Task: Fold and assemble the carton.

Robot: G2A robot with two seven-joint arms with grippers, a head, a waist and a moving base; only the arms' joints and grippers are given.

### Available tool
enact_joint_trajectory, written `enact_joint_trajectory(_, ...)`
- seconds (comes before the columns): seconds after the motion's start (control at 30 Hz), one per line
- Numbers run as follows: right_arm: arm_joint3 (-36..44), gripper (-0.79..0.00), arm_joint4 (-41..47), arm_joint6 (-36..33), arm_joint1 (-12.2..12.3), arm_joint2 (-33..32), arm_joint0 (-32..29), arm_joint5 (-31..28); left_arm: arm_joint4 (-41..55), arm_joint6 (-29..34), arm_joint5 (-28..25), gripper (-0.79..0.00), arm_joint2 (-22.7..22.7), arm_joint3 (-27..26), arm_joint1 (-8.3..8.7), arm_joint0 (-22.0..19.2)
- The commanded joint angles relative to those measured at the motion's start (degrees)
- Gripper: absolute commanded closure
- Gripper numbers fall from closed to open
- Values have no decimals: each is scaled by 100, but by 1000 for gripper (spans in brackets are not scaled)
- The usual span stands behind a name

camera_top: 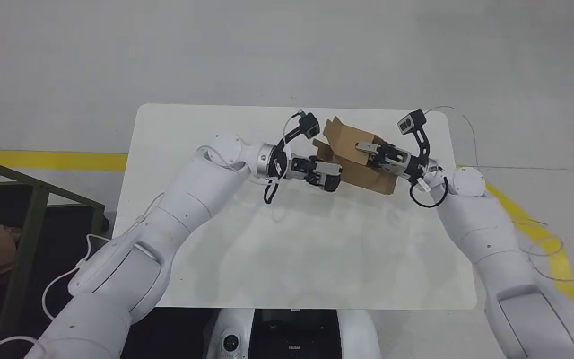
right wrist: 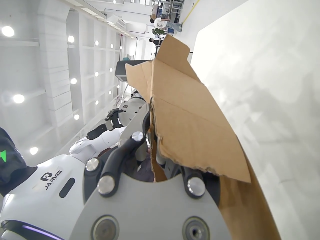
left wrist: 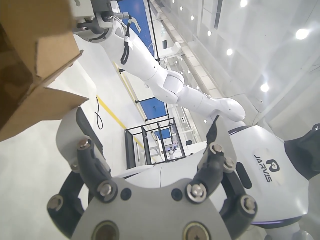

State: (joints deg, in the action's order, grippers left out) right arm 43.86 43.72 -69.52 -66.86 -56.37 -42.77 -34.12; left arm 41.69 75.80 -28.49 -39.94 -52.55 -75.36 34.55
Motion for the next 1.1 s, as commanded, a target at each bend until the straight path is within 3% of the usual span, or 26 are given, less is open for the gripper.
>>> enact_joint_trajectory(0.0,8,0,-11,-9,-13,0,-3,14,-14,-15,-15,-785,3,75,-17,-25)
enact_joint_trajectory(0.4,-16,0,-109,-35,-100,7,7,40,-88,-99,-99,-785,-25,417,-78,-95)
enact_joint_trajectory(1.07,-153,0,-224,-129,-217,-22,56,64,-167,-132,-132,-785,-154,519,-98,-156)
